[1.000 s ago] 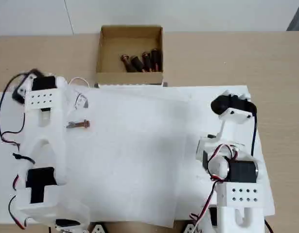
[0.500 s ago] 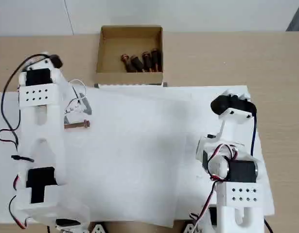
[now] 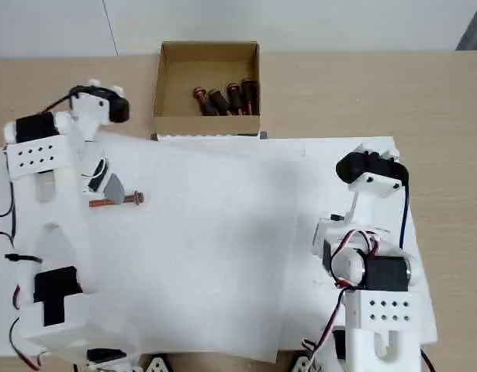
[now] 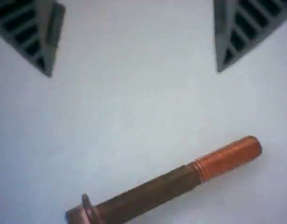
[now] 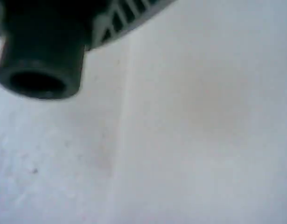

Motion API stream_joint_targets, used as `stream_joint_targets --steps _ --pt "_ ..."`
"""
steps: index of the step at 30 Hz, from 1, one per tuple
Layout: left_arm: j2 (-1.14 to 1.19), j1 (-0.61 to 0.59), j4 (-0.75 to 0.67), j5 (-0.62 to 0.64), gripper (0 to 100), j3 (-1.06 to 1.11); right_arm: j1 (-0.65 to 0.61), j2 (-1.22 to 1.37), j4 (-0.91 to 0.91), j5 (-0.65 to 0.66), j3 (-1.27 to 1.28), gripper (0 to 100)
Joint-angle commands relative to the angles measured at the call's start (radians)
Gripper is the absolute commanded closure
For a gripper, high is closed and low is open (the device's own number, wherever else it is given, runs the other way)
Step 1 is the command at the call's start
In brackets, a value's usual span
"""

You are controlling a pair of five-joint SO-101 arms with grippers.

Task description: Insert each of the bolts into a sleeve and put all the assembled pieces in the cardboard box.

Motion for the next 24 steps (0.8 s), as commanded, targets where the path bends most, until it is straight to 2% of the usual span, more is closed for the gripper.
stream_joint_targets --steps 1,6,17,24 --pt "-0.014 -0.002 -0.040 -0.155 85 -0.039 0.008 -0.016 -0.024 -0.005 -0.008 99.5" --pt "0.002 -0.002 -0.094 -0.279 86 -0.039 0.005 -0.016 -0.022 -0.002 -0.008 99.5" --pt "0.173 0.014 -0.095 -0.555 86 -0.045 0.005 -0.010 -0.021 0.000 -0.008 99.5" --pt "0.206 0.060 -0.187 -0.586 86 -0.045 0.005 -0.012 -0.022 0.000 -0.008 99.5"
